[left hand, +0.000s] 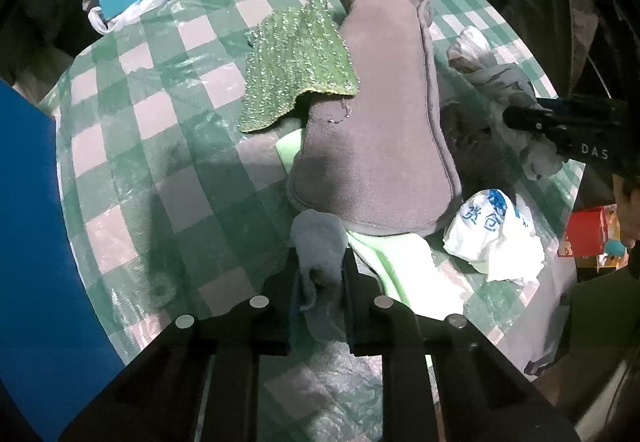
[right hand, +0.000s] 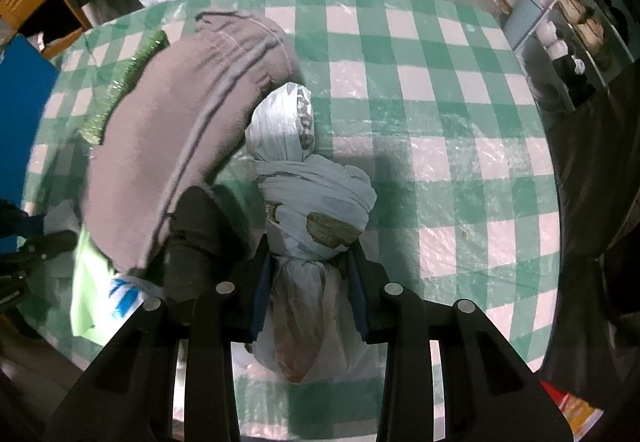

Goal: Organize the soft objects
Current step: 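Close the left tool on the small grey sock while the right tool grasps the white bundled sock, then carry the grey sock with the left tool while the right tool carries the white sock over the box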

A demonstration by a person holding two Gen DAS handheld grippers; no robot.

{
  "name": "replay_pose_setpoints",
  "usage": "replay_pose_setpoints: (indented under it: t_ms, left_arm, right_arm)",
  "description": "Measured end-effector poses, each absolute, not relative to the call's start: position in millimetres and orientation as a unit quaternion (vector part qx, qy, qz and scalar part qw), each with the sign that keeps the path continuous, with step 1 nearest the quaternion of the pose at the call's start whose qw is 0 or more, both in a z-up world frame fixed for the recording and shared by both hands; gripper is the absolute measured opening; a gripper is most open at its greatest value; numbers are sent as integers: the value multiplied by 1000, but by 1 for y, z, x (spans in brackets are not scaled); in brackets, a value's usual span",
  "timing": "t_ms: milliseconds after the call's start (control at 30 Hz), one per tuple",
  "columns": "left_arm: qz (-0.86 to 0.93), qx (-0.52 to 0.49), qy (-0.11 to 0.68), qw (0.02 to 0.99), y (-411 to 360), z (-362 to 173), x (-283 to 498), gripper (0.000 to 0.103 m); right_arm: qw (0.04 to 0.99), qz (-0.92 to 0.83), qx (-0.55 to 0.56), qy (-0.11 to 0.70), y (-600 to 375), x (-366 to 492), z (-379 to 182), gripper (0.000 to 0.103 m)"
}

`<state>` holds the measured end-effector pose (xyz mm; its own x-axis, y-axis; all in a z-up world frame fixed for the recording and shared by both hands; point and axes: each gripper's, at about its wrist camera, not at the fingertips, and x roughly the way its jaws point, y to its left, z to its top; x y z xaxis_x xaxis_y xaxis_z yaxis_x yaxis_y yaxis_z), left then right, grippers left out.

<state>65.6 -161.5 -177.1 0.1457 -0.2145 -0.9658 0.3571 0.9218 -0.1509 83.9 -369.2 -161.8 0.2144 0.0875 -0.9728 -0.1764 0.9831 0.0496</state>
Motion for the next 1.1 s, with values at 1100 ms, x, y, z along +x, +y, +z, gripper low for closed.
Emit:
replay_pose_setpoints:
  t_ms: [1100]
  left_arm:
    - [-148,88,559,811,-131,-100,46,17]
  right_arm:
    - [812,152,-45,561,-316,68,-89,32]
